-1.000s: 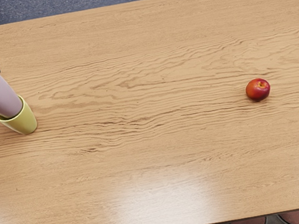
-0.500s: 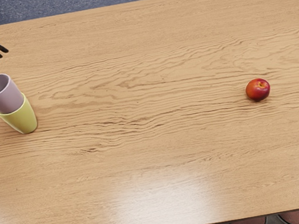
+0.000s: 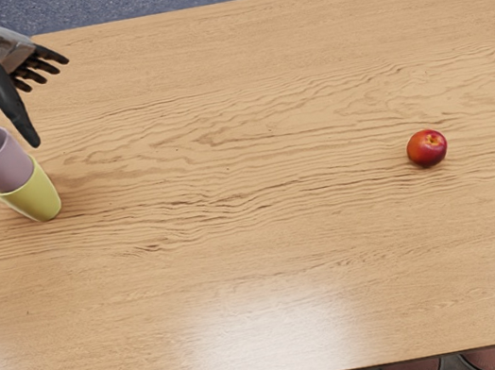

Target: Pick up cup and place in cup with left hand

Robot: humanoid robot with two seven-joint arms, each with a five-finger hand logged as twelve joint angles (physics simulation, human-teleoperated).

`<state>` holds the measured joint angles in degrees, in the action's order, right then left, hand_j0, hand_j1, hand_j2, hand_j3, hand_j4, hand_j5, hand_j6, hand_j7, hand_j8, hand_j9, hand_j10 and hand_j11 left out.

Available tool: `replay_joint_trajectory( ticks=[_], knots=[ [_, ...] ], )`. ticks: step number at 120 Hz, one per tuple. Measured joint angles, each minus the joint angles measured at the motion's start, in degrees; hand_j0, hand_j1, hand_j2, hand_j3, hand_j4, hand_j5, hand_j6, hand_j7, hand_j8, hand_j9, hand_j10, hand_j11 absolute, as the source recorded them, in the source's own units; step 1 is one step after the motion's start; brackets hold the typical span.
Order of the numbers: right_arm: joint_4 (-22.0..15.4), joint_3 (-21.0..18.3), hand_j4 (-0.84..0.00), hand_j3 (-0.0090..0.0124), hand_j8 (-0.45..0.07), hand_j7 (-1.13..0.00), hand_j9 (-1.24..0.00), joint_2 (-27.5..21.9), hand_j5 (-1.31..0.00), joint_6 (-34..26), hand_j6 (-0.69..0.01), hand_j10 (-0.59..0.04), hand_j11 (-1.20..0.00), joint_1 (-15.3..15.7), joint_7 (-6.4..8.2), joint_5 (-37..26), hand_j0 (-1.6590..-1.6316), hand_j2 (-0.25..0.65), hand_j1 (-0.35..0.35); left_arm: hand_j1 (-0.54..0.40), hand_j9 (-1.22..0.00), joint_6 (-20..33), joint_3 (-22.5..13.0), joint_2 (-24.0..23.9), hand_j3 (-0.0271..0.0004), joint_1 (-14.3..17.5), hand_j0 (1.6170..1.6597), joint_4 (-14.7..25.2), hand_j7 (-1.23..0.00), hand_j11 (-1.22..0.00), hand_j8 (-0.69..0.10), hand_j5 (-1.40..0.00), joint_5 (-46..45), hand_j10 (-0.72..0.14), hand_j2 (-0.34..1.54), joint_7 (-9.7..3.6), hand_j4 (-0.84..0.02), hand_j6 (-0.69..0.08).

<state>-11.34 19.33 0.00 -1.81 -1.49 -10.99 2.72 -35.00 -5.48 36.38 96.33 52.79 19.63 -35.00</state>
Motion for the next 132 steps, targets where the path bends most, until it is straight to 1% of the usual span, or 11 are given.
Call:
replay_joint_trajectory(
  ticks=[25,40,47,54,62,76,90,98,103,118,132],
  knots=[
    [-0.1,0.0,-0.031,0.0,-0.031,-0.04,-0.04,0.0,-0.04,0.0,-0.031,-0.031,-0.04,0.0,0.0,0.0,-1.6581,-0.006,-0.312,0.348,0.0,0.0,-0.1,2.4,0.0,0.0,1.6581,7.6,0.0,0.0,-0.004,0.0,-9.2,-0.003,0.0,0.0,-0.004,-0.004],
    [-0.2,0.0,-0.031,0.0,-0.031,-0.04,-0.04,0.0,-0.04,0.0,-0.031,-0.031,-0.04,0.0,0.0,0.0,-1.6581,-0.006,-0.312,0.348,0.0,0.0,-0.1,7.5,0.0,-0.1,1.6581,15.2,0.0,0.0,-0.003,0.0,-16.2,-0.003,0.0,0.0,-0.003,-0.004],
    [-0.3,-0.1,-0.031,0.0,-0.031,-0.04,-0.04,0.0,-0.04,0.0,-0.031,-0.031,-0.04,0.0,0.0,0.0,-1.6581,-0.006,-0.312,0.349,0.0,0.0,-0.1,8.8,0.0,-1.0,1.6581,18.9,0.0,0.0,-0.003,0.0,-19.6,-0.002,0.0,0.0,-0.003,-0.003],
    [-0.3,-0.1,-0.031,0.0,-0.031,-0.04,-0.04,0.0,-0.04,0.0,-0.031,-0.031,-0.04,0.0,0.0,0.0,-1.6581,-0.006,-0.312,0.349,0.0,0.0,-0.2,9.3,0.0,-3.0,1.6581,22.7,0.0,0.0,-0.003,0.0,-22.3,-0.002,0.0,0.0,-0.003,-0.003],
    [-0.4,-0.1,-0.031,0.0,-0.031,-0.04,-0.04,0.0,-0.04,0.0,-0.031,-0.031,-0.04,0.0,0.0,0.0,-1.6581,-0.006,-0.311,0.349,0.0,0.0,-0.2,10.8,0.0,-3.9,1.6581,26.9,0.0,0.0,-0.002,0.0,-24.1,-0.002,0.0,0.0,-0.002,-0.003],
    [-0.4,-0.1,-0.031,0.0,-0.031,-0.04,-0.04,0.0,-0.04,0.0,-0.031,-0.031,-0.04,-0.2,0.0,0.0,-1.6581,-0.006,-0.312,0.349,0.0,0.0,0.1,12.1,0.0,-7.1,1.6581,32.1,0.0,0.0,-0.002,0.0,-25.9,-0.001,0.0,0.0,-0.002,-0.002],
    [-0.4,-0.1,-0.031,0.0,-0.031,-0.04,-0.04,0.0,-0.04,0.0,-0.031,-0.031,-0.04,-0.3,0.0,0.0,-1.6581,-0.006,-0.312,0.349,0.0,0.0,0.1,17.5,0.0,-8.1,1.6581,35.8,0.0,0.0,-0.001,0.0,-33.2,-0.001,0.0,0.0,-0.001,-0.002],
    [-0.5,-0.1,-0.031,0.0,-0.031,-0.04,-0.04,0.0,-0.04,0.0,-0.031,-0.031,-0.04,-0.3,0.0,0.0,-1.6581,-0.006,-0.312,0.349,0.0,0.0,0.1,18.2,0.0,-9.3,1.6581,37.4,0.0,0.0,-0.001,0.0,-35.8,-0.001,0.0,0.0,-0.001,-0.001],
    [-0.5,-0.1,-0.031,0.0,-0.031,-0.04,-0.04,0.0,-0.04,0.0,-0.031,-0.031,-0.04,-0.3,0.0,0.0,-1.6581,-0.006,-0.312,0.349,0.0,0.0,0.1,20.0,0.0,-10.0,1.6581,38.0,0.0,0.0,-0.001,0.0,-36.7,-0.001,0.0,0.0,-0.001,-0.001],
    [-0.6,-0.2,-0.031,0.0,-0.031,-0.04,-0.04,0.0,-0.04,-0.1,-0.031,-0.031,-0.04,-0.4,0.06,0.0,-1.6581,-0.006,-0.312,0.349,0.0,0.0,-0.6,23.1,0.0,-11.3,1.6581,39.2,0.0,0.0,-0.001,0.0,-38.2,0.0,0.0,0.0,-0.001,-0.001],
    [-0.7,-0.2,-0.031,0.0,-0.031,-0.04,-0.04,0.0,-0.04,-0.2,-0.031,-0.031,-0.04,-0.4,0.08,0.0,-1.6581,-0.006,-0.312,0.349,0.0,0.0,-1.1,23.6,0.0,-13.6,1.6581,40.2,0.0,0.0,0.0,0.0,-39.6,0.0,0.0,0.0,0.0,0.0]
  ],
)
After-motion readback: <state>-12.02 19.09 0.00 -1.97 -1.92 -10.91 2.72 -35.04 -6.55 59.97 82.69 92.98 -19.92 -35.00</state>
